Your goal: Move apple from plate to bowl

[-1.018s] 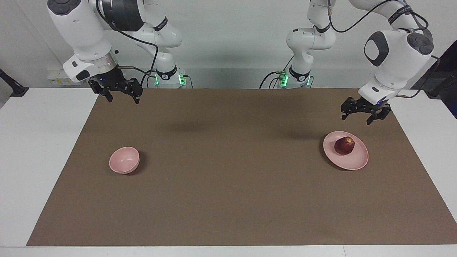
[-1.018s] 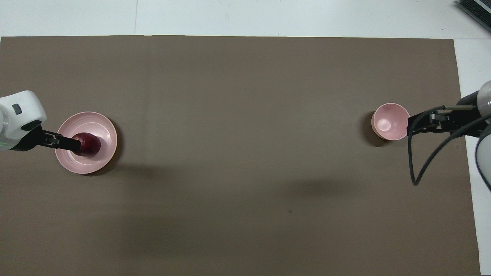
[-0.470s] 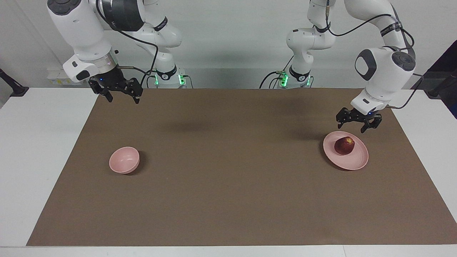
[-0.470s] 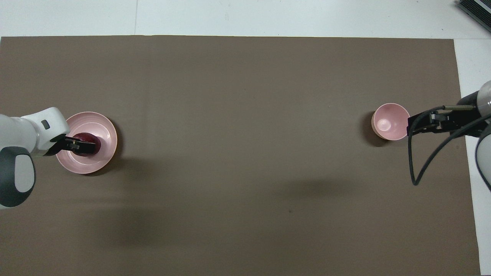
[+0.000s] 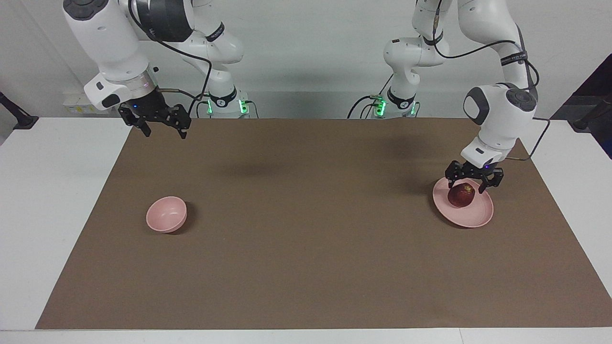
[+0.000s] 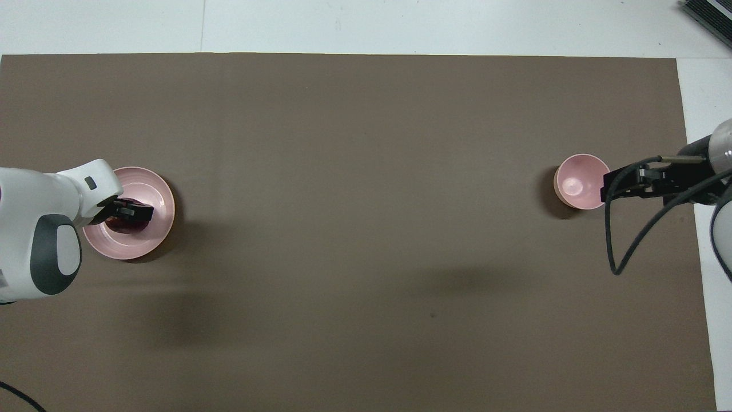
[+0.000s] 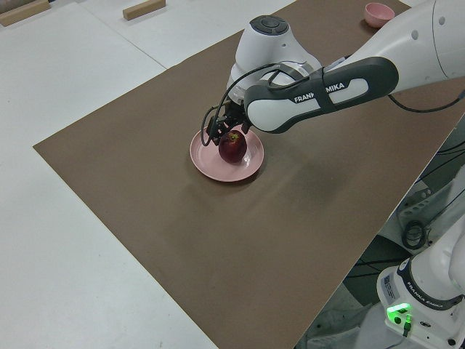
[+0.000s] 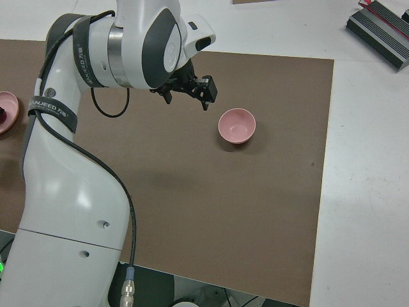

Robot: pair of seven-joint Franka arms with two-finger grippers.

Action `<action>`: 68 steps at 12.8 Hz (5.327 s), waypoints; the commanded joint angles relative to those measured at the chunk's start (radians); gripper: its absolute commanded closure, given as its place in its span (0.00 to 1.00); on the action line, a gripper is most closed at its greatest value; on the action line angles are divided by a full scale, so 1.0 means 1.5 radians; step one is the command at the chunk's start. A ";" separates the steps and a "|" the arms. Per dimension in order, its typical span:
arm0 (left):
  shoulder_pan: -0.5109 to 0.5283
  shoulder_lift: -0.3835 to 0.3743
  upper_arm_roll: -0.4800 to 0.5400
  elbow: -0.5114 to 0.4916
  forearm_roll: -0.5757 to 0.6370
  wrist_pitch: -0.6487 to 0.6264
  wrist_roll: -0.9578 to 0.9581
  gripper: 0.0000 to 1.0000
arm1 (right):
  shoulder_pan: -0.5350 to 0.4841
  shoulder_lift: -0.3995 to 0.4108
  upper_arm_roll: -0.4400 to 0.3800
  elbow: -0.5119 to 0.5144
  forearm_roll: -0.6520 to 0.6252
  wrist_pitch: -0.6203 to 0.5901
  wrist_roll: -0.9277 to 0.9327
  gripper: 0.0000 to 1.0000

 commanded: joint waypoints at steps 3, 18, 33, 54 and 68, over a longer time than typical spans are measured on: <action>0.008 -0.014 -0.003 -0.019 -0.002 0.003 0.014 0.76 | 0.003 -0.019 0.013 -0.067 0.086 0.012 0.141 0.00; -0.068 -0.111 -0.026 0.088 -0.209 -0.214 -0.041 1.00 | 0.034 -0.015 0.013 -0.183 0.464 0.000 0.565 0.00; -0.143 -0.116 -0.154 0.087 -0.582 -0.132 -0.153 1.00 | 0.175 0.052 0.013 -0.244 0.678 0.325 0.663 0.00; -0.204 -0.049 -0.246 0.128 -0.646 0.120 -0.270 1.00 | 0.245 0.123 0.014 -0.179 0.737 0.424 0.694 0.42; -0.193 -0.084 -0.237 0.127 -0.616 0.018 -0.302 0.00 | 0.220 0.106 0.005 -0.170 0.694 0.380 0.681 1.00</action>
